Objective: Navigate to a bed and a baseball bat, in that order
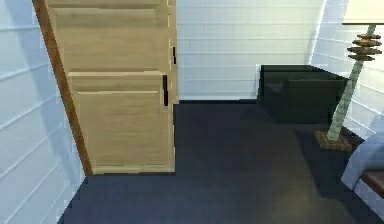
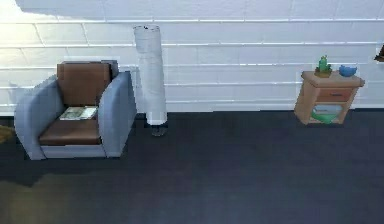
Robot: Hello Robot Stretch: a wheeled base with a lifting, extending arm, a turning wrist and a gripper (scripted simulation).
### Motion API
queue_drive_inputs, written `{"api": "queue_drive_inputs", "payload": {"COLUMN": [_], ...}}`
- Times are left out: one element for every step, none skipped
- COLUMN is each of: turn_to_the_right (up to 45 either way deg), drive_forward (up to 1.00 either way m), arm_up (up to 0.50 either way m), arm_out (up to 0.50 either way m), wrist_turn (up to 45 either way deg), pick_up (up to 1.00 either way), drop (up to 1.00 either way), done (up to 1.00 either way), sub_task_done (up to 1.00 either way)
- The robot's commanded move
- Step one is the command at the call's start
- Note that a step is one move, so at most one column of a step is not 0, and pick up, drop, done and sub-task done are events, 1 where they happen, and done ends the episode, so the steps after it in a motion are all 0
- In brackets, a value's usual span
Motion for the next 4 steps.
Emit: {"api": "queue_drive_inputs", "payload": {"turn_to_the_right": [45.0, 42.0, 0.0, -45.0], "drive_forward": [0.00, 0.00, 0.20, 0.00], "arm_up": [0.00, 0.00, 0.00, 0.00], "arm_out": [0.00, 0.00, 0.00, 0.00], "wrist_turn": [0.0, 0.0, 0.0, 0.0], "pick_up": [0.00, 0.00, 0.00, 0.00], "drop": [0.00, 0.00, 0.00, 0.00], "done": [0.00, 0.00, 0.00, 0.00], "sub_task_done": [0.00, 0.00, 0.00, 0.00]}}
